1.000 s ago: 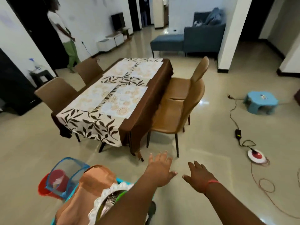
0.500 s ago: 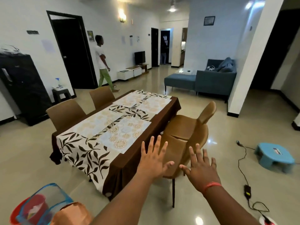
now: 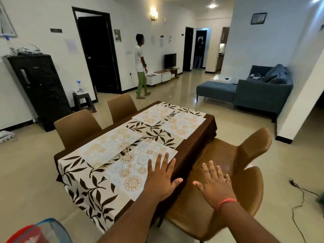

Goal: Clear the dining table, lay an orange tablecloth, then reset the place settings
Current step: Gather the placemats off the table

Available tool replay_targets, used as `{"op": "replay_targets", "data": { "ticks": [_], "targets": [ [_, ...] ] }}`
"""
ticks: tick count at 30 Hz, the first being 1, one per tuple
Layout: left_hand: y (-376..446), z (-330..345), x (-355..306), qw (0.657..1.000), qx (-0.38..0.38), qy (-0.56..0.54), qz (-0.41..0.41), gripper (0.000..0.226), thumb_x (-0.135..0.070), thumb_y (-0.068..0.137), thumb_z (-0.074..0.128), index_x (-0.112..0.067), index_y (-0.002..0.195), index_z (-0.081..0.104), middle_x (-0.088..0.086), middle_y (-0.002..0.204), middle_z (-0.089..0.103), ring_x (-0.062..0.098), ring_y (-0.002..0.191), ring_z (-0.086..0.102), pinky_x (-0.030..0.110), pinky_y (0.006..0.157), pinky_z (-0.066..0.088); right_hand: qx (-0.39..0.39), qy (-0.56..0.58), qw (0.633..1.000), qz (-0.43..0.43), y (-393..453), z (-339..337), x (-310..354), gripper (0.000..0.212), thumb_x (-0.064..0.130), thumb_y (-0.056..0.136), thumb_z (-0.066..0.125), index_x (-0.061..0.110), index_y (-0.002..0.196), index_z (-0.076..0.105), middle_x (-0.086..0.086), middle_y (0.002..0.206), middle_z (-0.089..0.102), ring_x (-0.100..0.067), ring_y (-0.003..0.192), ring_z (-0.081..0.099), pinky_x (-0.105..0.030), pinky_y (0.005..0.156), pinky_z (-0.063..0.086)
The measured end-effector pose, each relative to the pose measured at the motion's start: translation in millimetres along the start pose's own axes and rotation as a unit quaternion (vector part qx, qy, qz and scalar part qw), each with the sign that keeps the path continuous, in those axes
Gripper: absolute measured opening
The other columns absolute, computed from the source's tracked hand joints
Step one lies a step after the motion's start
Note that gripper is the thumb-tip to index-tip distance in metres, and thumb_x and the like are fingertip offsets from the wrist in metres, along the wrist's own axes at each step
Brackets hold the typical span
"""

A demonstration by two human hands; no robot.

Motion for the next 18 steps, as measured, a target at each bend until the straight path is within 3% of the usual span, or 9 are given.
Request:
{"op": "replay_targets", "data": {
  "ticks": [3, 9, 18],
  "targets": [
    [22, 28, 36, 0.999, 0.025, -0.002, -0.047, 0.087, -0.083, 0.085, -0.009, -0.036, 0.158, -0.01, 0.001, 0.165, -0.021, 0.03, 0.152, -0.02, 0.062, 0.117, -0.014, 0.033, -0.001, 0.999, -0.028, 59, 23, 18, 0.083, 0.075, 0.089, 0.009, 0.03, 0.156, -0.011, -0.002, 0.163, -0.018, -0.029, 0.152, -0.008, -0.055, 0.122, 0.008],
    [39, 75, 120, 0.984, 0.083, 0.008, -0.158, 0.08, -0.082, 0.081, -0.016, -0.038, 0.146, -0.035, -0.002, 0.16, -0.035, 0.028, 0.149, -0.029, 0.062, 0.116, -0.016, 0.095, 0.004, 0.99, -0.102, 167, 68, 62, 0.084, 0.076, 0.09, 0.015, 0.029, 0.157, -0.008, -0.001, 0.164, -0.016, -0.03, 0.152, -0.004, -0.055, 0.122, 0.008],
    [3, 135, 213, 0.919, 0.181, -0.062, -0.344, 0.09, -0.083, 0.079, -0.012, -0.034, 0.154, -0.022, -0.001, 0.16, -0.035, 0.028, 0.151, -0.025, 0.06, 0.119, -0.01, 0.199, -0.023, 0.963, -0.182, 276, 130, 135, 0.091, 0.08, 0.087, 0.019, 0.028, 0.157, -0.008, -0.003, 0.165, -0.014, -0.031, 0.152, -0.002, -0.056, 0.121, 0.011]
  ]
}}
Point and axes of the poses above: each hand's wrist, its own y-axis towards the middle knuckle, its own z-axis out of the palm, x = y × z, the point moved 9 cm from there along y, towards the middle knuckle
